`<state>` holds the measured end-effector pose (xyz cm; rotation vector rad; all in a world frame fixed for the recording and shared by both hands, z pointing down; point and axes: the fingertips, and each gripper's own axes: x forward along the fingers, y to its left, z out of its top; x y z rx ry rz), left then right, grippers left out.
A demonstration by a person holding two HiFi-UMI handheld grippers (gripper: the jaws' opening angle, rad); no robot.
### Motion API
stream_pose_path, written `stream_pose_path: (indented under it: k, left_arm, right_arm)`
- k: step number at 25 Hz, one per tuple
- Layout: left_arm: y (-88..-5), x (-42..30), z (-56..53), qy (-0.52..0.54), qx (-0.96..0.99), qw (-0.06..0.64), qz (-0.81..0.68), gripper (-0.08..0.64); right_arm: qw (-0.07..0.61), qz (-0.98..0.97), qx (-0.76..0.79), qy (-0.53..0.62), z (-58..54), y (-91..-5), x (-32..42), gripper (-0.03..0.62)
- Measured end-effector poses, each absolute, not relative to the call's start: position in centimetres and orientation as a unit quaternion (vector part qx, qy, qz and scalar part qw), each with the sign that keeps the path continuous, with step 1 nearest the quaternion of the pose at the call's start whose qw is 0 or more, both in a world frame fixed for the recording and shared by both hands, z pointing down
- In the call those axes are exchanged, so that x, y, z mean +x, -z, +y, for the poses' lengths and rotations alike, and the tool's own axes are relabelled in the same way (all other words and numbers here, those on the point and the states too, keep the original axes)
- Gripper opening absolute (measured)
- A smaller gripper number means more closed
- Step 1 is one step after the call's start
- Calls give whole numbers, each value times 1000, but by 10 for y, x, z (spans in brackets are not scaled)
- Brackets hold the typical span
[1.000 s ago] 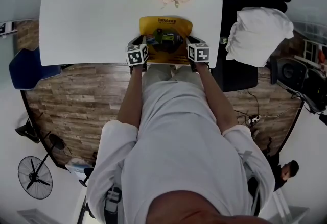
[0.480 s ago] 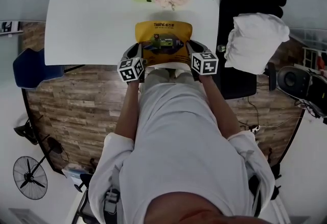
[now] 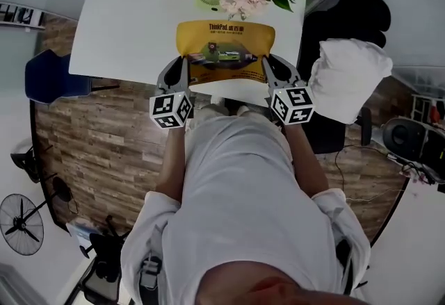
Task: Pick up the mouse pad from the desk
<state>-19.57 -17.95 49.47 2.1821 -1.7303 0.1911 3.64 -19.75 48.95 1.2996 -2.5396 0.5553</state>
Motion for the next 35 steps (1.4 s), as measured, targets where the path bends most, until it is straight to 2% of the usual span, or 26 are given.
stream_pose_path:
  k: [6,10,13,23,35]
  left_arm:
    - [-395,-192,-165,-24,764,62,-641,28]
    - [-326,-164,-105,-5,755,-17,-656,28]
    - [-294,-154,-77,17,748,-50,-661,28]
    - [-277,-153,-61,23,721,-71,-689,29]
    - [-277,-153,-61,26,728,-55,-683,29]
  right_arm:
    - [55,-893,435,-101,-197,-398,39,41]
    - [11,-901,433,-39,-144,-334,65,41]
    - [-18,-902,430,3,-122,-301,73,41]
    - [-38,-911,404,65,-118,-282,68,35]
    - [-39,-911,407,53,-119,-284,70,37]
